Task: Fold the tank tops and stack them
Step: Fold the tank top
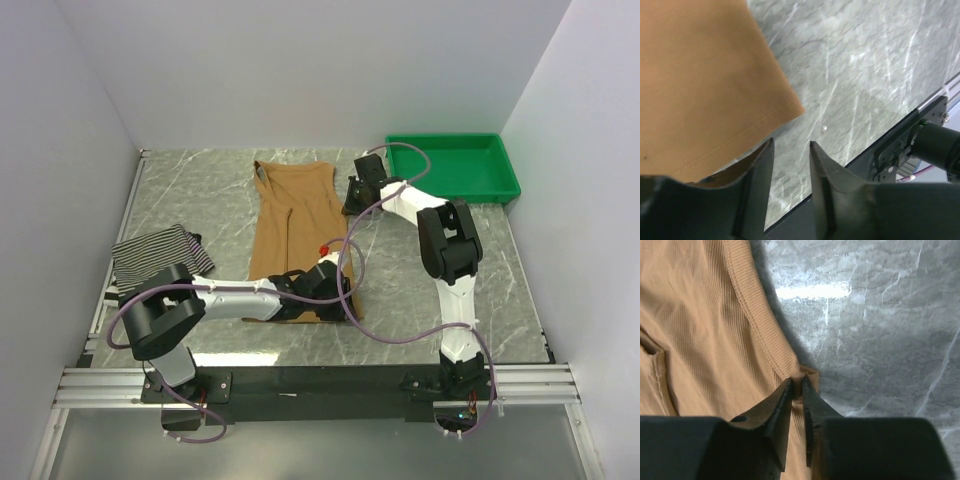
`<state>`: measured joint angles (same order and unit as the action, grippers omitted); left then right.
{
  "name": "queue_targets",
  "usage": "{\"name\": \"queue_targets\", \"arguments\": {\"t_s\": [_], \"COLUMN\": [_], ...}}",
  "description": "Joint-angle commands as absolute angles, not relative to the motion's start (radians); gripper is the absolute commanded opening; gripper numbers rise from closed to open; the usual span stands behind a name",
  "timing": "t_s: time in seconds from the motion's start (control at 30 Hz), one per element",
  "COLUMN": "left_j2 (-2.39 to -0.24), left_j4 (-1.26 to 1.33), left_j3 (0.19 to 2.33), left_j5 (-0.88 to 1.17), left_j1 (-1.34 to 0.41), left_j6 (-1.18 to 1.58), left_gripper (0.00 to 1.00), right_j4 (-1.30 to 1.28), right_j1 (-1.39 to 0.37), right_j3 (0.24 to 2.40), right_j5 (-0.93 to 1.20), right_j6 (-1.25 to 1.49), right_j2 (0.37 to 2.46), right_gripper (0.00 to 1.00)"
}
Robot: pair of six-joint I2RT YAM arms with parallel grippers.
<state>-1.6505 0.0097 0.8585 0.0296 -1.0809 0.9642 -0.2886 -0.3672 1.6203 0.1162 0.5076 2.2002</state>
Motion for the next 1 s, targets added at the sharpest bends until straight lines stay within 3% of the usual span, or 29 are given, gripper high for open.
{"name": "queue_targets", "arguments": {"t_s": [0.0,0.23,0.57,0.8,0.97], "left_j2": [-1.66,-1.686,-1.743,-1.776,-1.77], "left_j4": [0.017,0.003,-0.026,-0.139,-0.25], "left_j3": [0.911,0.934,0.985,1.063,1.088], "left_j5": [0.029,0.025,0.018,-0.04,-0.119], "left_j1": [-1.077,-1.077,-1.083,-1.101,-1.143], "left_j6": [0.963,0.956,0.936,0.905,0.902], "left_gripper": [0.41,0.51,0.55,0.44,0.45], "right_j4": [-0.313,-0.33,-0.287,-0.259,-0.249], "right_j1": [-0.376,-0.376,-0.376,-0.374,-0.376], "right_j3": [1.637,1.612,1.474,1.408,1.376], "right_j5": [0.069,0.032,0.017,0.032,0.038], "right_j6": [0.515,0.515,0.532,0.545,0.552], "right_j2": [2.203,2.184,2.085,2.034,2.016], "right_gripper": [0.19,0.01,0.0,0.0,0.0]}}
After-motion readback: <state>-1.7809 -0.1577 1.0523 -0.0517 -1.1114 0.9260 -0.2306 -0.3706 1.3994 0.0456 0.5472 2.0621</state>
